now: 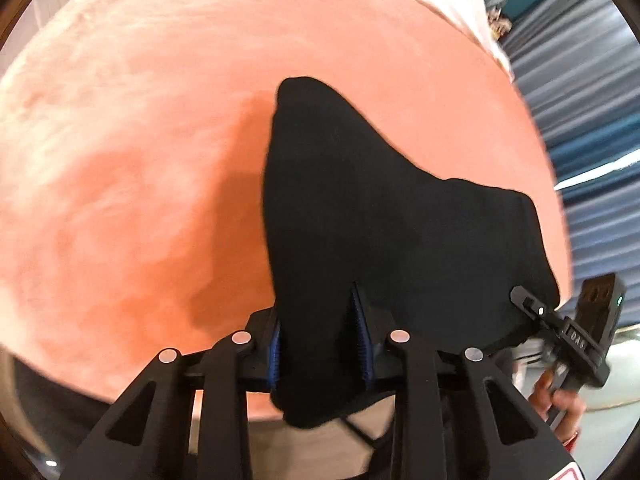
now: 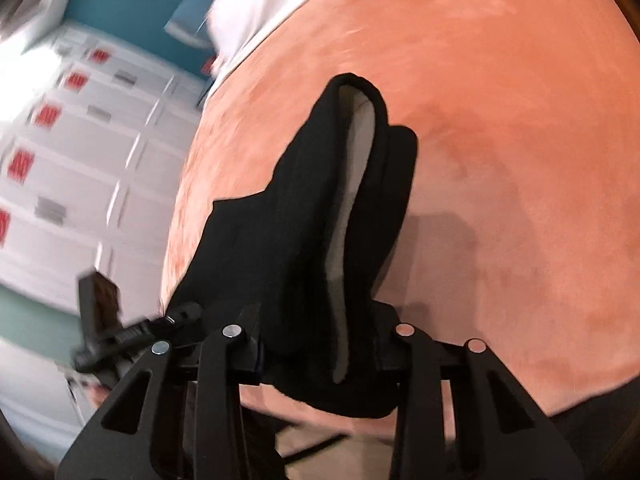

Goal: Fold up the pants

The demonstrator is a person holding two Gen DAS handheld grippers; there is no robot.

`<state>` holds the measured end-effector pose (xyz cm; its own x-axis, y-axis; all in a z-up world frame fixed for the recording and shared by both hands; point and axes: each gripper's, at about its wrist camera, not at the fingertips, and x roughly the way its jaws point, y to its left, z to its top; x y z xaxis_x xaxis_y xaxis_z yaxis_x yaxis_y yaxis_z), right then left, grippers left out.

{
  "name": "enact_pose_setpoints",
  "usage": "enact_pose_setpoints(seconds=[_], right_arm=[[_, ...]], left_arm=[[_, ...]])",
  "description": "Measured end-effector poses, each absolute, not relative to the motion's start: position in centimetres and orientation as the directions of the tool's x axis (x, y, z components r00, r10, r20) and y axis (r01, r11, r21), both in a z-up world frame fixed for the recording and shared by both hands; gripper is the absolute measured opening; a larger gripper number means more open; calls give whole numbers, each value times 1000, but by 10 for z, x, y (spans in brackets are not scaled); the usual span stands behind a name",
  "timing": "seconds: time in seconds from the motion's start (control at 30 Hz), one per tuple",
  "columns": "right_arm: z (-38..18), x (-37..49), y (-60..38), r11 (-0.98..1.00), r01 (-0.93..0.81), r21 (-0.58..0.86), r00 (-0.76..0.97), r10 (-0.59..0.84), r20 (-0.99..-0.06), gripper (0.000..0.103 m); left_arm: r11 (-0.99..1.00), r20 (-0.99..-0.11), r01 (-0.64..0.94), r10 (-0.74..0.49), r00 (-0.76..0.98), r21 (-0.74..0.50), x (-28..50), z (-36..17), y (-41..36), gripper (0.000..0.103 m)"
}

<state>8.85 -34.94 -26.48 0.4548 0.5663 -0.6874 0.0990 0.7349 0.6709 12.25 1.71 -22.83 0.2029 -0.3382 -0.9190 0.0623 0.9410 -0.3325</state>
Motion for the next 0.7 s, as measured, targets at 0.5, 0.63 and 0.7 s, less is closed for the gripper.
enact_pose_setpoints(seconds=[0.5, 0.63, 0.7], right_arm=[[-199, 106, -262, 956, -138, 258, 552, 291, -781, 36], [-216, 147, -194, 931, -247, 268, 479, 358, -801, 30], [-226, 161, -168, 918, -272, 288, 443, 385, -809, 27]], left_arm=[[983, -942, 138, 66, 330, 118, 103, -244, -19, 56], [985, -940, 123, 74, 332, 121, 99, -247, -1, 58], [986, -940, 112, 76, 332, 120, 99, -245, 6, 62]])
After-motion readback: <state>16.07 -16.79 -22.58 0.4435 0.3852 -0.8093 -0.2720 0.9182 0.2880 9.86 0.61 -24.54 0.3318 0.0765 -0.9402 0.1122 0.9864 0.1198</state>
